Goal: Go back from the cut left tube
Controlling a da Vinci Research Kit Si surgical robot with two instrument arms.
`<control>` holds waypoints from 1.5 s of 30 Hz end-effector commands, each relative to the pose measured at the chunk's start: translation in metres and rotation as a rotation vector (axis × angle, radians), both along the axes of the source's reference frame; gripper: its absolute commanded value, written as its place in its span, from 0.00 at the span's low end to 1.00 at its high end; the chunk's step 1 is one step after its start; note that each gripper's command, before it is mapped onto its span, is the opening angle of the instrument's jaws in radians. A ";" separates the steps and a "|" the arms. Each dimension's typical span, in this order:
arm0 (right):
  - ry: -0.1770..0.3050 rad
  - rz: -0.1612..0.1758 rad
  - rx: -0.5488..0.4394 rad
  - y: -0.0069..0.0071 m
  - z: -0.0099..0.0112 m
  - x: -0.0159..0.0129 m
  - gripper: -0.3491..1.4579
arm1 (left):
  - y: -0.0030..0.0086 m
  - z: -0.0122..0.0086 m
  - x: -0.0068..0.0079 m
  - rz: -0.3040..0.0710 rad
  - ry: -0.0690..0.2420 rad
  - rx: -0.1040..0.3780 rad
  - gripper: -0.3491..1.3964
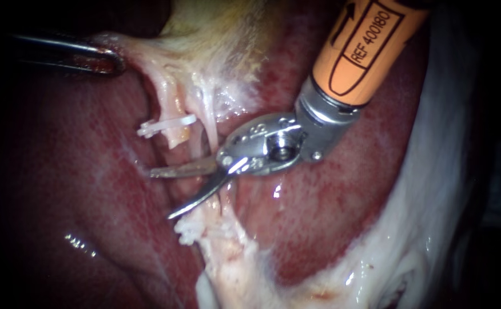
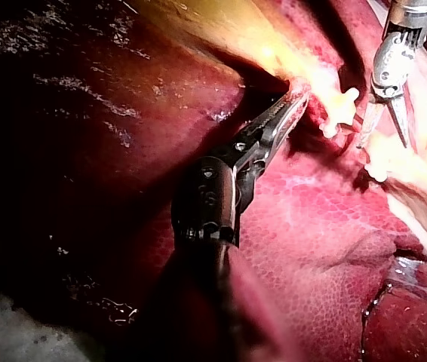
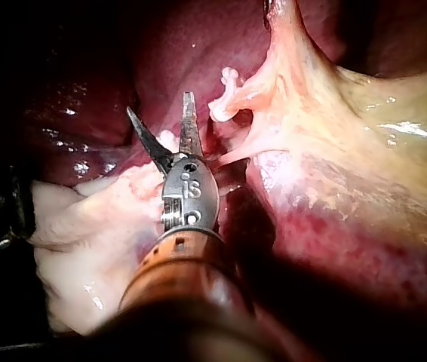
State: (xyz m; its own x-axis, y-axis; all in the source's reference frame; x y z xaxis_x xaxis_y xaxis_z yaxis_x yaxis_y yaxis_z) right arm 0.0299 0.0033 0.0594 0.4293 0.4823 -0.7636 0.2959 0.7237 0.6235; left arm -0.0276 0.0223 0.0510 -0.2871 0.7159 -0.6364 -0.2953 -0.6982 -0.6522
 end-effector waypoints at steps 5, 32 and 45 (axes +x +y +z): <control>-0.089 0.184 -0.069 -0.0012 -0.0009 -0.0057 0.99 | -0.0001 0.0003 0.0000 0.001 0.000 -0.001 0.00; -0.285 0.274 -0.333 0.0007 -0.0027 -0.0198 0.99 | -0.0017 0.0036 -0.0024 0.021 -0.006 -0.009 0.00; -0.278 0.267 -0.328 0.0007 -0.0027 -0.0197 0.99 | -0.0030 0.0060 -0.0043 0.046 0.002 0.000 0.00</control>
State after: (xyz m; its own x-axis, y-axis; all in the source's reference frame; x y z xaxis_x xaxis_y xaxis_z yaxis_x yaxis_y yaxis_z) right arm 0.0101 0.0040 0.0567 0.5323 0.3576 -0.7673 -0.0694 0.9218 0.3814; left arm -0.0319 0.0192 0.0570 -0.3217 0.7017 -0.6358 -0.2643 -0.7113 -0.6513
